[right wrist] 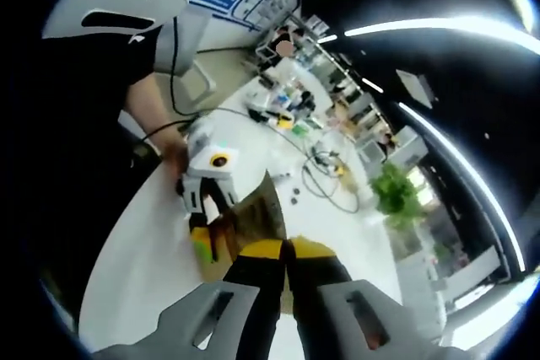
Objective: Extract single mask from mask box in order stack masks on table
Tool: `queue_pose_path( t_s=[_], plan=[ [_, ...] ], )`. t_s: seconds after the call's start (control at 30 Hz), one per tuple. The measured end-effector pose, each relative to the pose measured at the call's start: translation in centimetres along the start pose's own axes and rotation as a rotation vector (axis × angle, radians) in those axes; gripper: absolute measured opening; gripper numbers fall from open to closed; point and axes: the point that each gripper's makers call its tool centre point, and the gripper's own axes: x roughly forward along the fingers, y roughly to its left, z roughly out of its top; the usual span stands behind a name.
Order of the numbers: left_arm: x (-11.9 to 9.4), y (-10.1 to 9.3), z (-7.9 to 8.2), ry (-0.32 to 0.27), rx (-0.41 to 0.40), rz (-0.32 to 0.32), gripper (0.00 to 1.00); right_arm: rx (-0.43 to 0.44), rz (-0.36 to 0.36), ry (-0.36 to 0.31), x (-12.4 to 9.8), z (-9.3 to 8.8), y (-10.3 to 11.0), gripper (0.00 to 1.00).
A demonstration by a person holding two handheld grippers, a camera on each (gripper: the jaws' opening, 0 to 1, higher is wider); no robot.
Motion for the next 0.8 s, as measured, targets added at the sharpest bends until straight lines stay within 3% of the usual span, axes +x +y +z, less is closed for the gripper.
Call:
queue_pose_path(
  t_s=[0.8],
  plan=[
    [0.0, 0.1, 0.0, 0.001, -0.005, 0.001, 0.33, 0.026, -0.068, -0.026, -2.5, 1.7, -2.3, 0.0]
  ],
)
